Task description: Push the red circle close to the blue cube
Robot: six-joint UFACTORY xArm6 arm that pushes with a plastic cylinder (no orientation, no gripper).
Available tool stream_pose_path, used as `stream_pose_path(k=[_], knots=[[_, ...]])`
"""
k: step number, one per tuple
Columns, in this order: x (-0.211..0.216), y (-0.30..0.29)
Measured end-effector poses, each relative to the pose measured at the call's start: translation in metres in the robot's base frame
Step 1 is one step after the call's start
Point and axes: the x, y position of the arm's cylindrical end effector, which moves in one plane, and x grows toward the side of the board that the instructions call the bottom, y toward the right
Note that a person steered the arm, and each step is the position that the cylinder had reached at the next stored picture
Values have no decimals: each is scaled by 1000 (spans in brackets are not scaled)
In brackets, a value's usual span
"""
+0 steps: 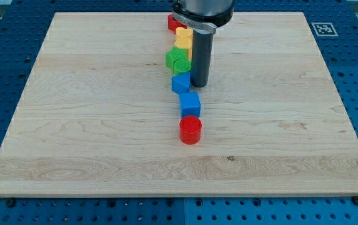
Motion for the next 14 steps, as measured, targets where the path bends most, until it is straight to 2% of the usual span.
stream_pose_path(k=[3, 5, 14], knots=[[3, 29], [55, 30], [84, 5]])
